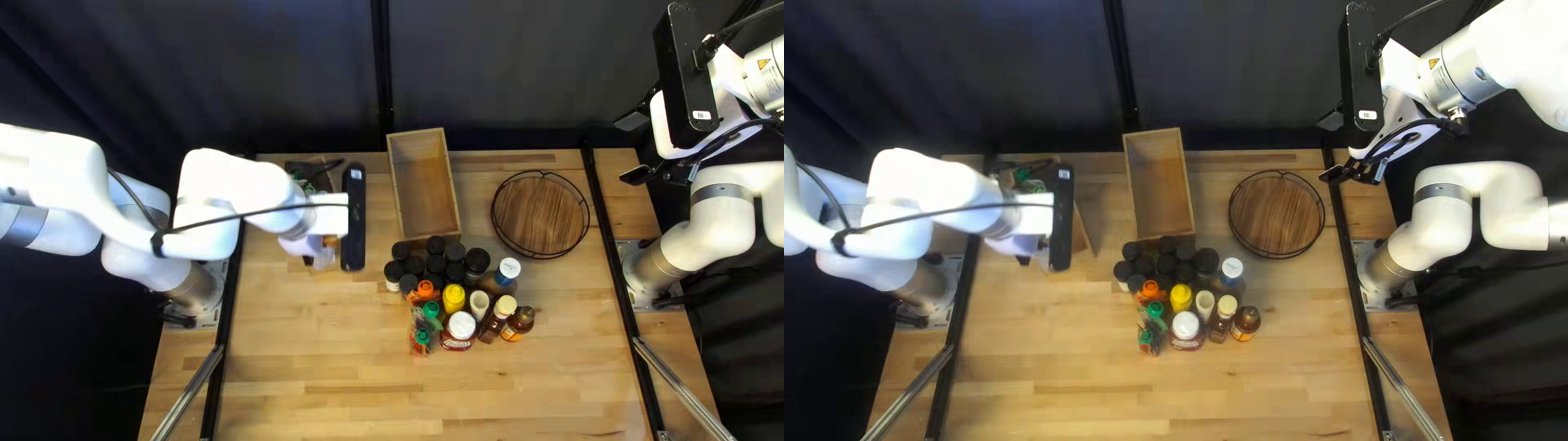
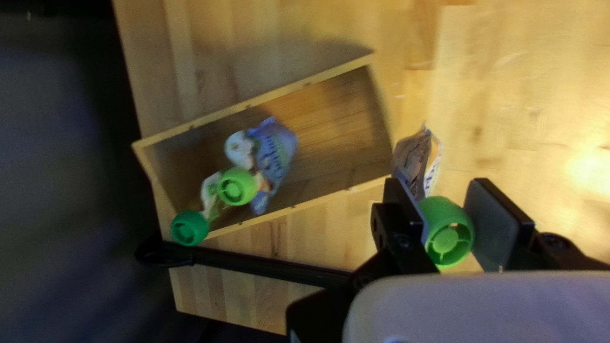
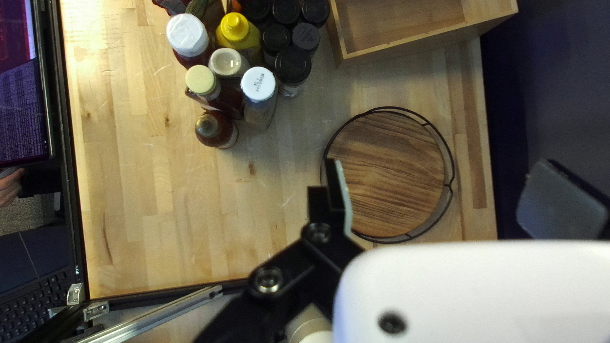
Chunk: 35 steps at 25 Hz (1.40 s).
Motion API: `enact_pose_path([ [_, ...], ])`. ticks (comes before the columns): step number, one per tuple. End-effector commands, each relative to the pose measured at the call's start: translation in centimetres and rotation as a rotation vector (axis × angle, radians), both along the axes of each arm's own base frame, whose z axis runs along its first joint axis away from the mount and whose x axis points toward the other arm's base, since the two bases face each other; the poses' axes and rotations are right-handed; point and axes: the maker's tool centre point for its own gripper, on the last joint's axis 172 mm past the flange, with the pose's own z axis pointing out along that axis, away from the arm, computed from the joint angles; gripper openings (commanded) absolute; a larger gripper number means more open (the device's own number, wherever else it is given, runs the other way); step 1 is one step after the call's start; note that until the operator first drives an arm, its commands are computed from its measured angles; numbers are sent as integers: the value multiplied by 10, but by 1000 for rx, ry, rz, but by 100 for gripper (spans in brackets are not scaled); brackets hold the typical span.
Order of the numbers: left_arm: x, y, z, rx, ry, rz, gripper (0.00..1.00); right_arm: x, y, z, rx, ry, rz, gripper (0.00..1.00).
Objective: Separate condiments, baby food and spices and place it in 3 different racks/containers
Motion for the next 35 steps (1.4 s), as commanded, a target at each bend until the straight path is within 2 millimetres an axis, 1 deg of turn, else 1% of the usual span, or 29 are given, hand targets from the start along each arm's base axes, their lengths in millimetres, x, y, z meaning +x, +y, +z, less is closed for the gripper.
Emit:
enact_pose_path([
  [1, -6, 23, -17, 40, -3, 63, 0, 0, 0, 0, 0, 0, 0, 100],
  [10, -22, 66, -42, 199, 5, 186, 0, 0, 0, 0, 0, 0, 0, 100],
  [14, -29, 82, -45, 259, -4, 220, 0, 0, 0, 0, 0, 0, 0, 100],
  [17, -31, 85, -43, 295, -17, 225, 0, 0, 0, 0, 0, 0, 0, 100],
  [20, -29, 78, -42, 302, -24, 216, 0, 0, 0, 0, 0, 0, 0, 100],
  [21, -29, 75, -41, 298, -25, 214, 26, 0, 0, 0, 0, 0, 0, 100],
  [22, -28, 70, -41, 281, -27, 207, 67, 0, 0, 0, 0, 0, 0, 100],
  [23, -27, 66, -40, 267, -28, 202, 98, 0, 0, 0, 0, 0, 0, 100],
  [24, -26, 63, -39, 255, -28, 198, 100, 0, 0, 0, 0, 0, 0, 100],
  [25, -24, 55, -37, 230, -30, 190, 100, 0, 0, 0, 0, 0, 0, 100],
  [29, -18, 41, -30, 175, -34, 165, 100, 0, 0, 0, 0, 0, 0, 100],
  [31, -12, 27, -20, 125, -40, 142, 100, 0, 0, 0, 0, 0, 0, 100],
  [32, -8, 18, -13, 83, -46, 117, 100, 0, 0, 0, 0, 0, 0, 100],
  [35, 13, -18, 6, -45, -61, 17, 100, 0, 0, 0, 0, 0, 0, 100],
])
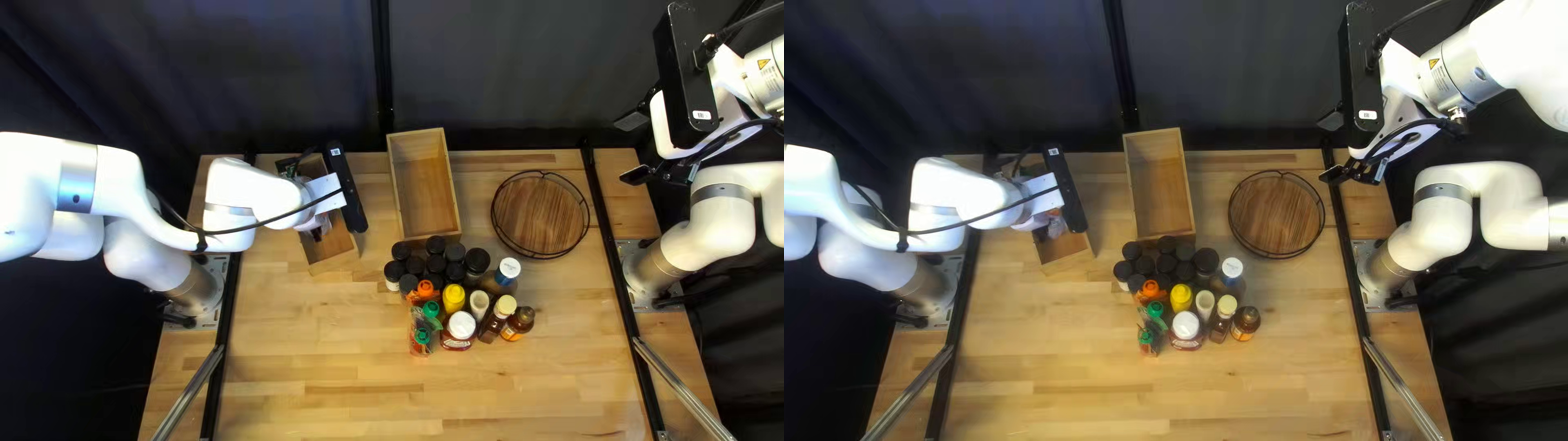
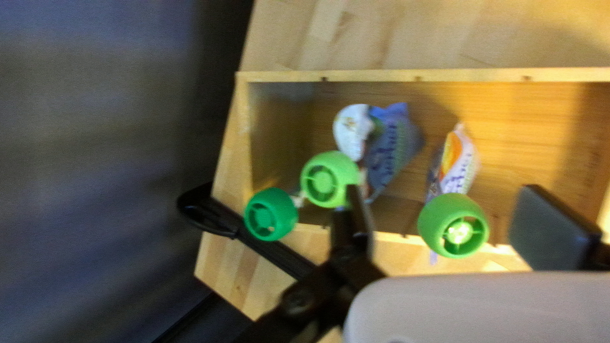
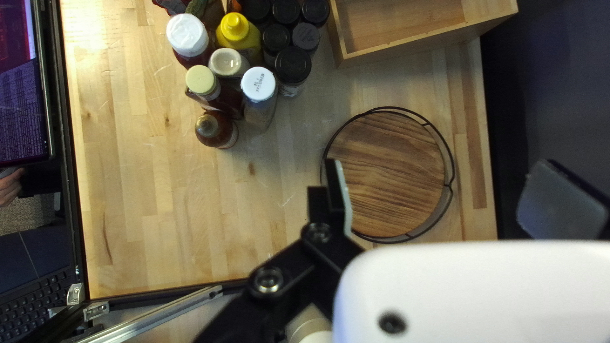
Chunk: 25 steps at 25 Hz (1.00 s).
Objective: Separate condiments, baby food and spices and place it in 3 different racks/containers
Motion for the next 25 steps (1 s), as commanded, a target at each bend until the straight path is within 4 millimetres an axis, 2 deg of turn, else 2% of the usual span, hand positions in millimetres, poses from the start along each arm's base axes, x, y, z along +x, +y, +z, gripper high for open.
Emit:
enact_pose_path([
  [1, 29, -49, 28, -169, -32, -143, 100, 0, 0, 0, 0, 0, 0, 100],
  [5, 68, -109, 46, -313, -71, -352, 100, 0, 0, 0, 0, 0, 0, 100],
  [6, 71, -114, 47, -327, -75, -380, 100, 0, 0, 0, 0, 0, 0, 100],
  [7, 85, -129, 50, -352, -78, -441, 100, 0, 0, 0, 0, 0, 0, 100],
  [12, 126, -162, 51, -423, -85, -622, 100, 0, 0, 0, 0, 0, 0, 100],
  [16, 151, -165, 43, -442, -87, -696, 100, 0, 0, 0, 0, 0, 0, 100],
  [25, 198, -151, 9, -380, -69, -783, 100, 0, 0, 0, 0, 0, 0, 100],
])
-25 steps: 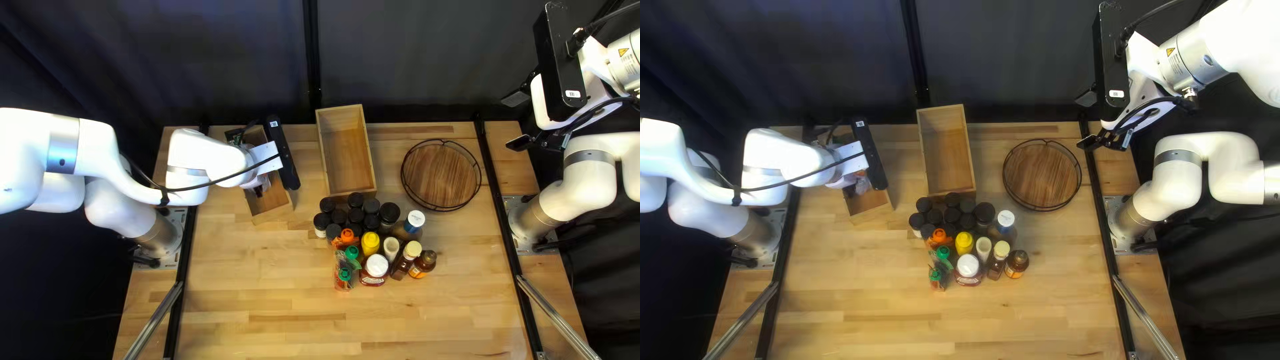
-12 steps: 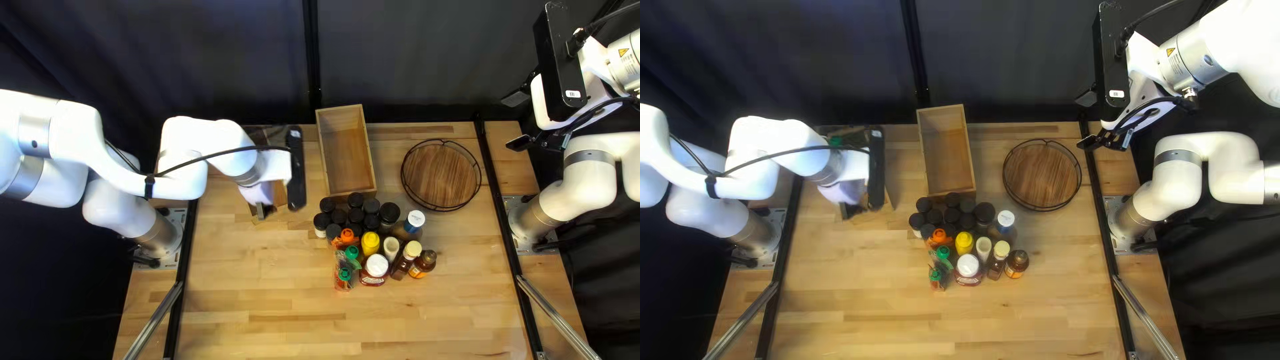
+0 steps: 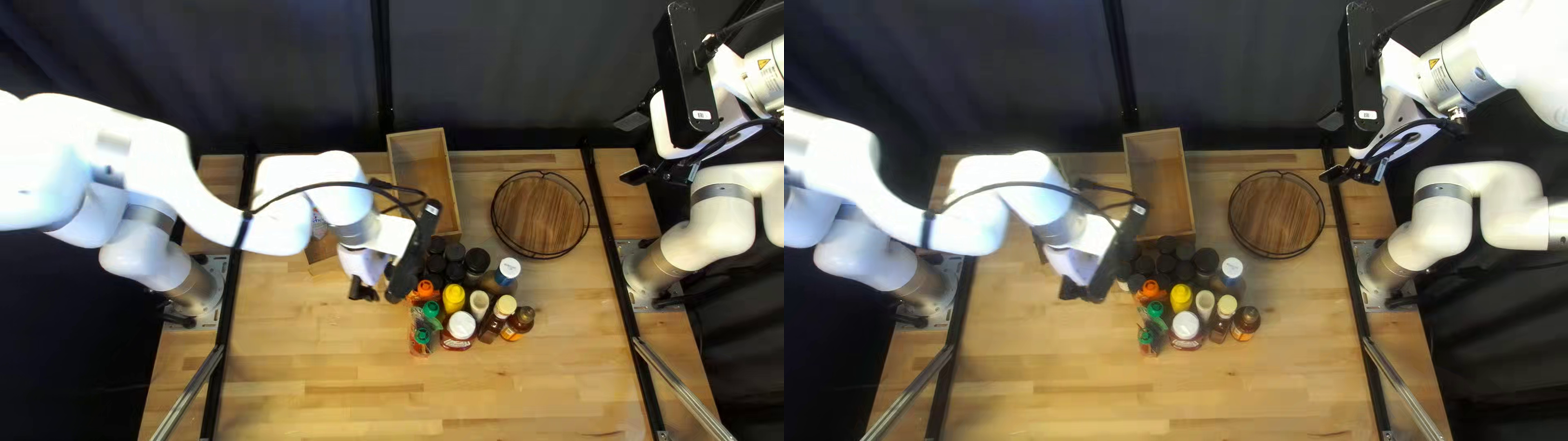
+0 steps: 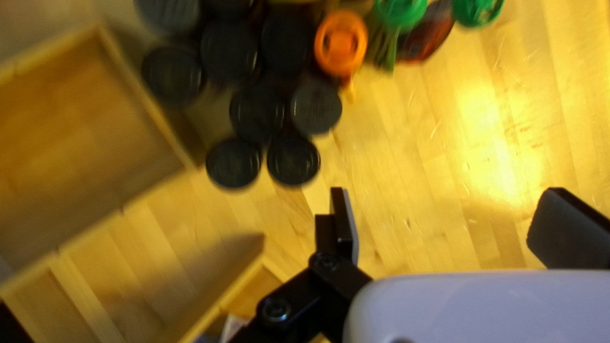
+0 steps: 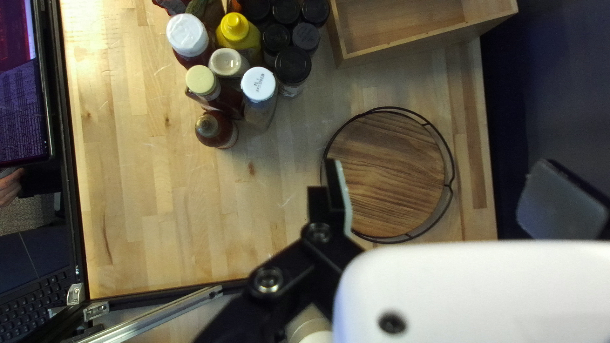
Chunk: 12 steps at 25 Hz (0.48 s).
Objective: Separate condiments, baby food and spices and place it in 3 different racks/containers
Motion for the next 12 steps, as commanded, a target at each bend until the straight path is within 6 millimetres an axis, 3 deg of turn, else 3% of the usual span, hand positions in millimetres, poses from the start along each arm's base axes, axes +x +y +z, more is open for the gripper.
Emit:
enact_pose_path([
  [1, 21, 4, -16, 16, 0, -38, 100, 0, 0, 0, 0, 0, 0, 100],
  [12, 44, -11, -45, -23, 29, -90, 100, 0, 0, 0, 0, 0, 0, 100],
])
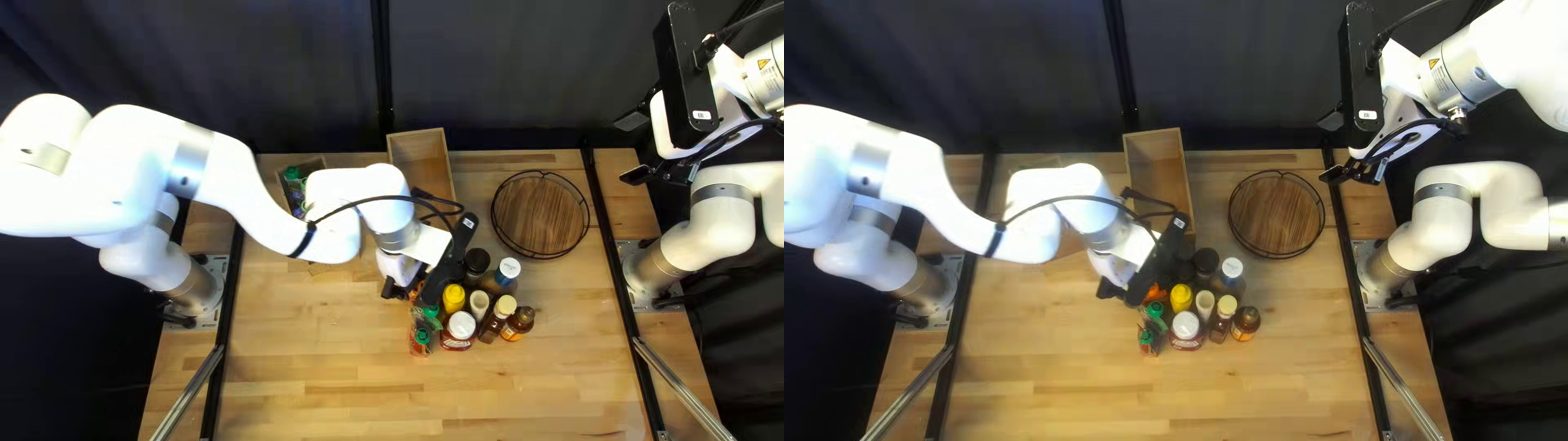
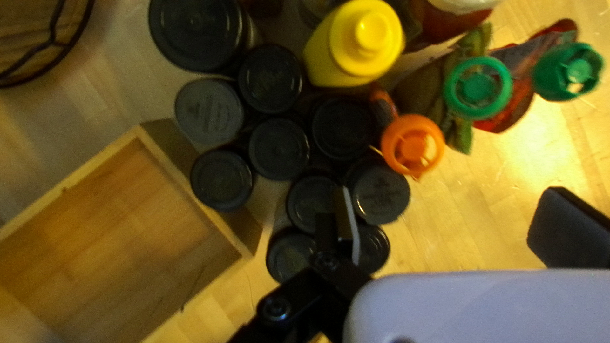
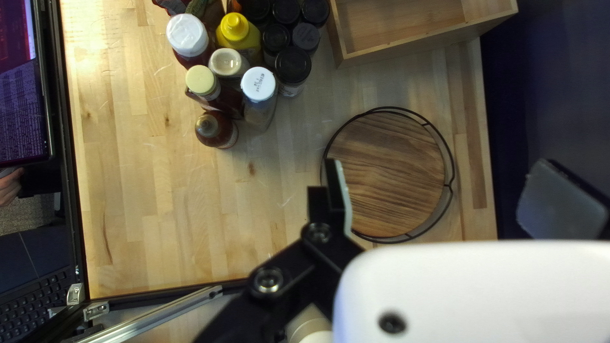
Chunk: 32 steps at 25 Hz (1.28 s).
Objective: Separate condiments, baby food and spices and place it in 3 different racks/containers
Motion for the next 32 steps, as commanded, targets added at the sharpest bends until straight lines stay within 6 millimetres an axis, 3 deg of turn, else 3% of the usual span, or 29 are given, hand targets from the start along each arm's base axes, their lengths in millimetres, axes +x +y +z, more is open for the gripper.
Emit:
enact_pose_path([
  [1, 8, -6, -14, -16, 13, -14, 94, 0, 0, 0, 0, 0, 0, 100],
  [3, 9, -7, -19, -23, 21, -18, 77, 0, 0, 0, 0, 0, 0, 100],
  [4, 9, -7, -20, -24, 23, -19, 53, 0, 0, 0, 0, 0, 0, 100],
  [5, 10, -8, -21, -24, 27, -20, 18, 0, 0, 0, 0, 0, 0, 100],
  [6, 10, -8, -21, -25, 31, -22, 0, 0, 0, 0, 0, 0, 0, 100],
  [12, 5, -8, -10, -11, 45, -23, 0, 0, 0, 0, 0, 0, 0, 100],
  [17, -10, -10, 19, 16, 79, -3, 0, 0, 0, 0, 0, 0, 0, 100],
  [24, -54, -4, 70, 67, 122, 61, 0, 0, 0, 0, 0, 0, 0, 100],
  [26, -77, 6, 84, 90, 132, 89, 0, 0, 0, 0, 0, 0, 0, 100],
  [32, -128, 39, 96, 145, 163, 153, 0, 0, 0, 0, 0, 0, 0, 100],
])
